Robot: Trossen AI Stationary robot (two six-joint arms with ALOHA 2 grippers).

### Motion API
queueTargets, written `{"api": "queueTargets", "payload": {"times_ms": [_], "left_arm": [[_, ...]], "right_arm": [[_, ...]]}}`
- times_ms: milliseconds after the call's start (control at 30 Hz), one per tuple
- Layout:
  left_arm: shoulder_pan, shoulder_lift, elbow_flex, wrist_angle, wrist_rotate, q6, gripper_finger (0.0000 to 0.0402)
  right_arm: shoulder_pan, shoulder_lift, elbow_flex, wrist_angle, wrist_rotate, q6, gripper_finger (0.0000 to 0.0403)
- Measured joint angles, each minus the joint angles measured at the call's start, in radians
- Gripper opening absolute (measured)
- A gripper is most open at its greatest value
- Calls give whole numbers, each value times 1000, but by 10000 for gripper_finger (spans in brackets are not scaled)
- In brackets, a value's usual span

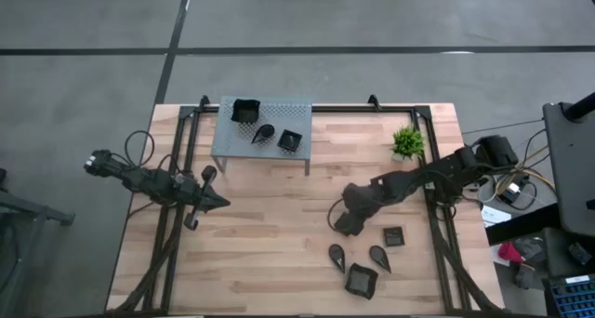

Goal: Pick & Place Mini shaped plates
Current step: Stack the black square plate on top of the black square plate on the shelf

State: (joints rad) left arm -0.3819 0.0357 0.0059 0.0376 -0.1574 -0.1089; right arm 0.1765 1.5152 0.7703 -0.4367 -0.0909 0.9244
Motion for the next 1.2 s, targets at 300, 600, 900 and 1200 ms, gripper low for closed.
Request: {"api": "queueTargets", "payload": {"times_ms": [300,600,900,1200], "left_arm": [[0,0,0,0,0,0,0],[0,0,0,0,0,0,0],[0,0,0,0,0,0,0],[0,0,0,0,0,0,0]], "right_arm": [[-109,-8,127,-13,-54,-171,8],[-240,-8,340,-91,-95,-385,8],[-407,23,606,-274,-101,-603,8],[-497,191,869,-433,-162,-756,8]]}}
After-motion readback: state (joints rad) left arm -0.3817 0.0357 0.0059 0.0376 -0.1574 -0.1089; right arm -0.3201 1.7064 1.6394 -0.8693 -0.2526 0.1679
